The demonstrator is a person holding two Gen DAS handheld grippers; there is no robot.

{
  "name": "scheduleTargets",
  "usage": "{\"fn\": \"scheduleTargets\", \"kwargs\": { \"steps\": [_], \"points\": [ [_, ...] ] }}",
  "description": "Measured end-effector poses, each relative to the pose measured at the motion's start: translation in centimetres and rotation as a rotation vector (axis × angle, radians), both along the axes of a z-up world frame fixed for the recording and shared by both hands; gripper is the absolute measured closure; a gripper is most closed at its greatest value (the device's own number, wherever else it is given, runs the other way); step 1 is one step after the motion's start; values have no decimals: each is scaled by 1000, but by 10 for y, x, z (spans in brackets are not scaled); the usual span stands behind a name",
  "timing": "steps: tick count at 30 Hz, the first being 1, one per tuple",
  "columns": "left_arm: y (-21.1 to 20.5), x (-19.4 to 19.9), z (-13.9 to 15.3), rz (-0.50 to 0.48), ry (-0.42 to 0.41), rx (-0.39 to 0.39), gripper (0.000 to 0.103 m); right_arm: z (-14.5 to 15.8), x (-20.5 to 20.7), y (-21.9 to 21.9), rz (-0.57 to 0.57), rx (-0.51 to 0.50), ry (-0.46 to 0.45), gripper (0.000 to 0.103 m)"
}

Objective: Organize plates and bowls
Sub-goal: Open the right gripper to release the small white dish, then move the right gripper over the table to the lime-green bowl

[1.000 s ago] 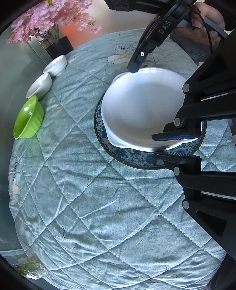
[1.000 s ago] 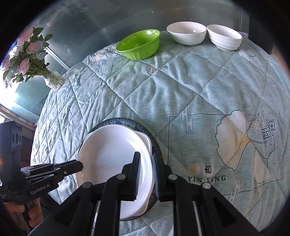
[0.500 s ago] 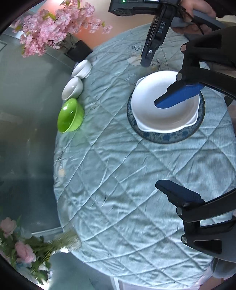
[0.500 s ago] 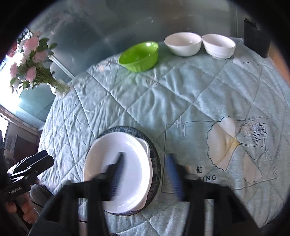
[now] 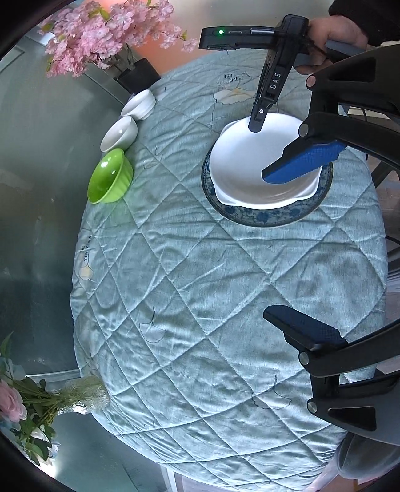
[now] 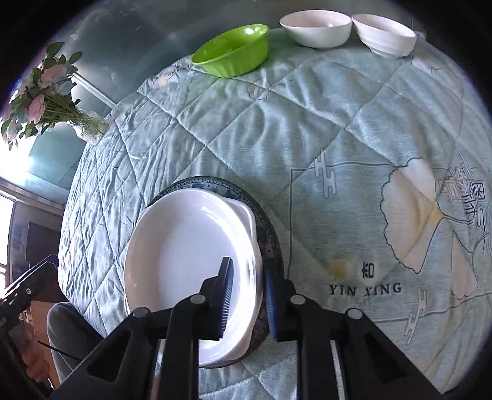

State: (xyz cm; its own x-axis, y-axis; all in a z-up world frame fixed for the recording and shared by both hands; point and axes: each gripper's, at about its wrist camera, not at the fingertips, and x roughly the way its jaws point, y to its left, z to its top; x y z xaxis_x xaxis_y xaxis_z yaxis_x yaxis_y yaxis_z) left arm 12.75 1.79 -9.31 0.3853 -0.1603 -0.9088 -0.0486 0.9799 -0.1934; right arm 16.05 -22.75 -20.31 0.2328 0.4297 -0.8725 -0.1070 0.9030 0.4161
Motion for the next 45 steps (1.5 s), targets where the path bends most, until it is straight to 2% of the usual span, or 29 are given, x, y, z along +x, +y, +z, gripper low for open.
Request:
{"fn": "scheduleTargets", "kwargs": {
  "steps": [5, 9, 10, 11, 12, 13, 16, 18, 19, 20, 21, 22, 23, 24, 25, 26, 27, 28, 29, 30, 34, 39, 43, 45],
  "points": [
    [1, 1, -3, 3, 4, -11, 22, -1, -3, 4, 20, -11, -2, 85],
    [-3, 1, 2, -22, -20, 15, 22, 6, -3, 2, 18, -28, -28, 82],
    [-3, 1, 5, -26, -35, 26, 22, 10, -3, 0, 12, -34, -43, 77],
    [-4, 1, 8, -27, -50, 36, 22, 15, -4, -3, 5, -40, -60, 54],
    [-4, 1, 11, -28, -65, 46, 22, 24, -5, -8, -9, -47, -79, 20],
    [-4, 1, 16, -28, -81, 57, 22, 28, -6, -12, -19, -43, -91, 11],
    [-5, 5, 30, -26, -112, 66, 22, 54, -12, -22, -22, -53, -167, 10],
    [-6, 7, 41, -43, -134, 49, 30, 74, -17, -25, -9, -88, -225, 10],
    [-7, 9, 47, -52, -148, 44, 57, 80, -18, -25, -5, -101, -241, 10],
    [-9, 12, 53, -65, -147, 44, 94, 91, -20, -25, 5, -127, -269, 12],
    [-12, 18, 59, -90, -147, 35, 103, 100, -21, -25, 18, -137, -294, 30],
    [-15, 21, 67, -106, -174, 29, 103, 107, -21, -24, 26, -143, -320, 48],
    [-17, 23, 76, -117, -201, 33, 103, 117, -23, -22, 28, -171, -359, 81],
    [-21, 28, 88, -127, -238, 45, 103, 126, -21, -22, 17, -214, -384, 85],
    [-23, 31, 96, -132, -258, 52, 97, 136, -16, -26, -9, -204, -398, 85],
    [-25, 39, 105, -132, -268, 73, 66, 142, -14, -29, -22, -171, -403, 80],
    [-27, 45, 110, -129, -263, 88, 39, 151, -6, -34, -33, -124, -400, 50],
    [-27, 55, 117, -111, -256, 102, 0, 156, 1, -37, -37, -102, -391, 27],
    [-24, 64, 125, -90, -291, 81, 2, 162, 8, -40, -44, -73, -385, 0],
    [-23, 71, 130, -87, -297, 69, 2, 172, 16, -46, -63, -26, -406, 0],
    [-20, 127, 133, -89, -221, 66, 2, 187, 49, -46, -47, -11, -408, 0],
    [-20, 204, 121, -142, -130, 29, 2, 165, 113, -39, -21, 41, -247, 0],
    [-25, 265, 100, -172, -72, 28, 2, 141, 154, -39, -32, 106, -160, 0],
    [-31, 289, 90, -186, -64, 34, 2, 127, 175, -35, -43, 84, -133, 0]
  ]
}}
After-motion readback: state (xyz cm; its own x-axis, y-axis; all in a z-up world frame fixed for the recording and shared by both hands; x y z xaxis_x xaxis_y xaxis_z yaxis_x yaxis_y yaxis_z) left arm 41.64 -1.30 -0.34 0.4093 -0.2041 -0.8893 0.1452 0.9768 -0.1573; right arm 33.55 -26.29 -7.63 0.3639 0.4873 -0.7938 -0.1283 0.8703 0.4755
